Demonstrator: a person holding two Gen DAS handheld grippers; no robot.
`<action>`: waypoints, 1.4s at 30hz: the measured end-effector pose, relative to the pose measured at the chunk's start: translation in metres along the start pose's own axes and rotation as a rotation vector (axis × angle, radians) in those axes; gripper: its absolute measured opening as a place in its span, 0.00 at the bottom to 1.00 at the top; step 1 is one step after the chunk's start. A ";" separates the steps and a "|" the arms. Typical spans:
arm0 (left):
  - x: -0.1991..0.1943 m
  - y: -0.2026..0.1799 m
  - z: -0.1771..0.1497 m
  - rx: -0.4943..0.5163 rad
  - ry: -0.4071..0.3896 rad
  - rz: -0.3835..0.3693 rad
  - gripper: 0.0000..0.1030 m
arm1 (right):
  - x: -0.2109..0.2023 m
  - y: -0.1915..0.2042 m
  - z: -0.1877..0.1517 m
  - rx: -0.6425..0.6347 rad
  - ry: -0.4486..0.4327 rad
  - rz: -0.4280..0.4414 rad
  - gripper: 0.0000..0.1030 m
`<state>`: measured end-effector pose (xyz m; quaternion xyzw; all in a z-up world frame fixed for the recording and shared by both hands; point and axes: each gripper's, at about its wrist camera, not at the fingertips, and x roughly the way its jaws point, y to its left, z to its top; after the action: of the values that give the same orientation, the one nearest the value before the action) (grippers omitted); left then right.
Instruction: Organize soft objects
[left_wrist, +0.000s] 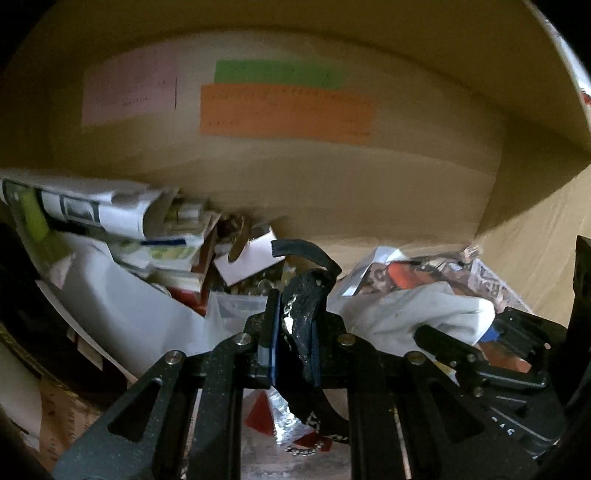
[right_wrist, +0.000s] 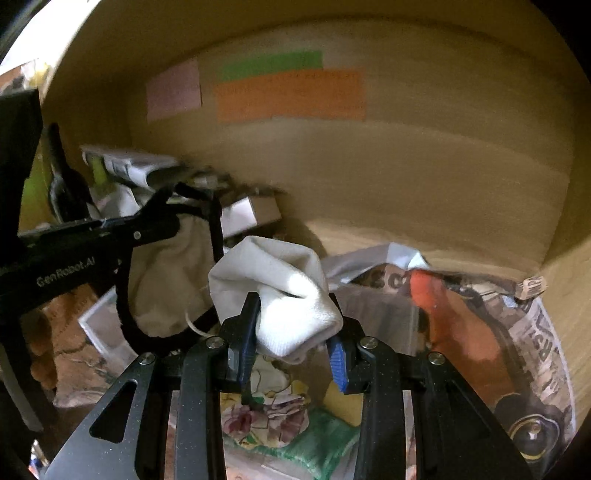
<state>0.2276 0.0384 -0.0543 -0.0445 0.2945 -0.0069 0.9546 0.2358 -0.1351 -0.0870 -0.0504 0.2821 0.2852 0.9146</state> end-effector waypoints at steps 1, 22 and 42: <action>0.004 0.002 -0.002 -0.001 0.009 0.004 0.13 | 0.005 0.001 -0.002 -0.004 0.015 -0.001 0.30; -0.014 0.014 -0.024 0.034 0.028 0.054 0.55 | -0.008 0.005 -0.002 -0.029 0.012 -0.023 0.64; -0.149 -0.022 -0.035 0.068 -0.249 -0.029 0.80 | -0.120 0.020 0.001 -0.003 -0.235 0.030 0.75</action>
<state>0.0856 0.0199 0.0027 -0.0171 0.1727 -0.0252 0.9845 0.1434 -0.1775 -0.0194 -0.0139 0.1731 0.3032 0.9370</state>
